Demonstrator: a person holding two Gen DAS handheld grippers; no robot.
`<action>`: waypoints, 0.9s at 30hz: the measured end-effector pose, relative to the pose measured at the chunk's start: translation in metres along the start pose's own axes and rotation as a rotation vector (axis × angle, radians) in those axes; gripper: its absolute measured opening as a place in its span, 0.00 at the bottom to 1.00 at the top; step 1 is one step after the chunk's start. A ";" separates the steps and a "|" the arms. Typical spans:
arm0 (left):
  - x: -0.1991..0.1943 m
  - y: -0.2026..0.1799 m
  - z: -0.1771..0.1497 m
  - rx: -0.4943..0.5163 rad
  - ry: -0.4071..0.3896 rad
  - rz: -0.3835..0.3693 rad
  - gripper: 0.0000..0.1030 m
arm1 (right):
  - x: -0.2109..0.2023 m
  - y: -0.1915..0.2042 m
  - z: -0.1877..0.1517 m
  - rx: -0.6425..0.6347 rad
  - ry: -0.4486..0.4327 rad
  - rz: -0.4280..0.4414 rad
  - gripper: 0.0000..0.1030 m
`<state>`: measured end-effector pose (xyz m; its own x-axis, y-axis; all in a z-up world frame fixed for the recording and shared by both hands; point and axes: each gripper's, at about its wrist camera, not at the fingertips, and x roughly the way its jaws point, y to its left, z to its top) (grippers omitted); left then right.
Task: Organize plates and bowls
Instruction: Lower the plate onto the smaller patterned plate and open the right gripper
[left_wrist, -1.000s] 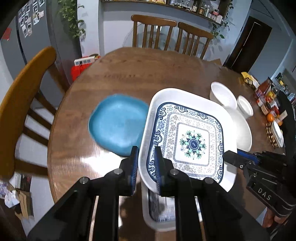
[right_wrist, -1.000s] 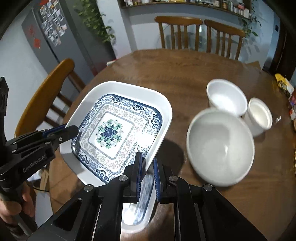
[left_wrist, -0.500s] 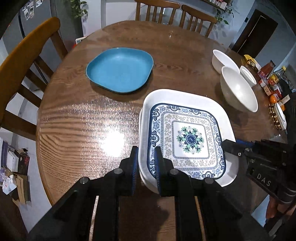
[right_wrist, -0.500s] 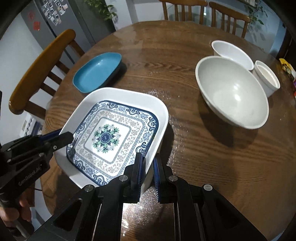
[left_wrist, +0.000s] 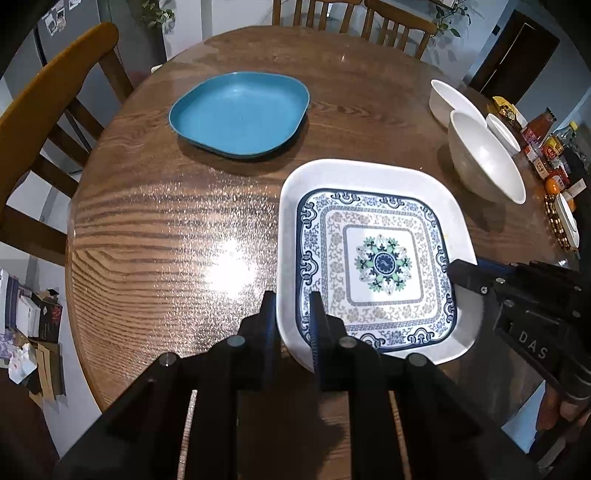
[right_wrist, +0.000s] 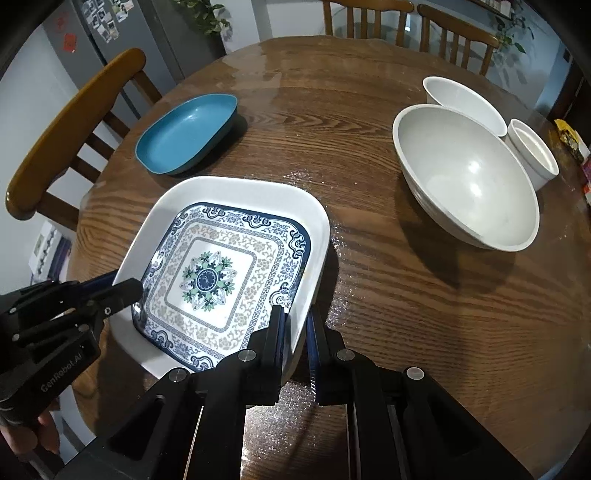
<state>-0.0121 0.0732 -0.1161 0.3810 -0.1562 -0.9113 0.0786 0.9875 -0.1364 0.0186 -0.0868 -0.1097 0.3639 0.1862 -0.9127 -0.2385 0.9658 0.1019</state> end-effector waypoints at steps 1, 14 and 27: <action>0.001 -0.001 0.000 0.002 0.002 0.001 0.13 | 0.000 0.000 0.000 -0.002 -0.001 -0.005 0.13; 0.009 -0.005 0.002 0.032 0.002 0.032 0.13 | 0.000 0.002 0.000 -0.006 -0.009 -0.025 0.13; 0.013 -0.002 0.014 0.028 0.007 0.049 0.14 | 0.002 0.000 0.004 0.032 -0.028 -0.017 0.13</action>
<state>0.0059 0.0687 -0.1226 0.3787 -0.1071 -0.9193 0.0856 0.9931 -0.0804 0.0233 -0.0852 -0.1100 0.3929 0.1748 -0.9028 -0.2035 0.9740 0.1000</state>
